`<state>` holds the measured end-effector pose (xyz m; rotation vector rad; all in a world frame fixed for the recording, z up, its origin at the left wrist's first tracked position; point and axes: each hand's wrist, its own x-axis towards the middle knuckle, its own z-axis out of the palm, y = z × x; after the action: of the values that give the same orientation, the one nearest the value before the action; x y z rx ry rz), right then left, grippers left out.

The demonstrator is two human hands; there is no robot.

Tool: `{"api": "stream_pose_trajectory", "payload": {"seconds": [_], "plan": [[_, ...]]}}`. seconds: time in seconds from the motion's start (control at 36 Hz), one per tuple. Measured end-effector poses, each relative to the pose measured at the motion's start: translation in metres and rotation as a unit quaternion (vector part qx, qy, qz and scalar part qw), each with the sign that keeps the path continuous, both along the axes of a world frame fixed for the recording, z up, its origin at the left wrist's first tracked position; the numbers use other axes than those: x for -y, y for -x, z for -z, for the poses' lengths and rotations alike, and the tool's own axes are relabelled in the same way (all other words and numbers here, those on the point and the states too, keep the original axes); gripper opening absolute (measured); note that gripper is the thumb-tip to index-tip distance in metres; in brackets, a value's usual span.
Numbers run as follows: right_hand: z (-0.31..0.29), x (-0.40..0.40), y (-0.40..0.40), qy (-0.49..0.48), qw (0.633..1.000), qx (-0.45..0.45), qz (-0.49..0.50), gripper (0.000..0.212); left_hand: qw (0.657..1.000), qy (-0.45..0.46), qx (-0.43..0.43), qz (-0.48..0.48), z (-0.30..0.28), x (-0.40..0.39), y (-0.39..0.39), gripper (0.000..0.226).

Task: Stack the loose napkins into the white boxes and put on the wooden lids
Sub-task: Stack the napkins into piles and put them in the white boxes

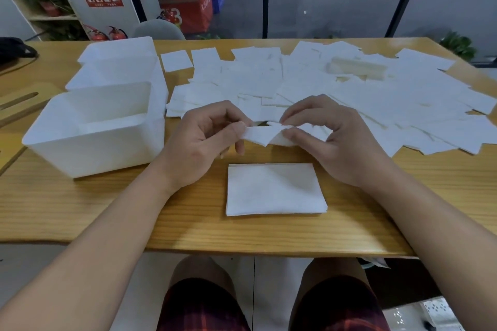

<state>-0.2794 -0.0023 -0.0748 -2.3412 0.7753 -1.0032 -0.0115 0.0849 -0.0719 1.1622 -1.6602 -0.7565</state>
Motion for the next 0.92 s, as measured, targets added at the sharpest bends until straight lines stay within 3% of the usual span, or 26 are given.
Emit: {"api": "stream_pose_trajectory", "payload": {"seconds": [0.11,0.19,0.31,0.44,0.53,0.67,0.92], "plan": [[-0.002,-0.001,0.001,-0.021,0.999,0.036,0.002,0.014,0.999,-0.012,0.035,0.004,0.001,-0.002,0.002,0.044],[-0.003,-0.003,0.0,-0.04,0.998,0.042,0.001,0.017,0.996,-0.018,0.084,0.02,0.001,-0.004,0.007,0.076],[-0.003,-0.006,-0.002,-0.075,0.997,0.016,-0.01,0.016,0.997,-0.008,0.059,0.047,0.001,-0.002,0.01,0.094],[-0.004,-0.008,-0.003,-0.105,0.994,-0.023,-0.032,0.018,0.999,-0.031,-0.029,0.028,0.001,-0.002,0.014,0.072],[-0.004,-0.008,-0.004,-0.109,0.993,-0.023,-0.038,0.017,0.999,-0.014,-0.03,-0.007,0.003,0.0,0.016,0.038],[-0.007,-0.005,-0.001,-0.118,0.992,0.007,-0.034,0.011,0.998,0.023,-0.02,-0.059,0.004,0.002,0.017,0.012],[-0.013,0.002,0.007,-0.177,0.979,0.094,-0.026,0.013,0.992,0.047,-0.009,-0.113,0.001,0.003,0.009,0.011]]}}
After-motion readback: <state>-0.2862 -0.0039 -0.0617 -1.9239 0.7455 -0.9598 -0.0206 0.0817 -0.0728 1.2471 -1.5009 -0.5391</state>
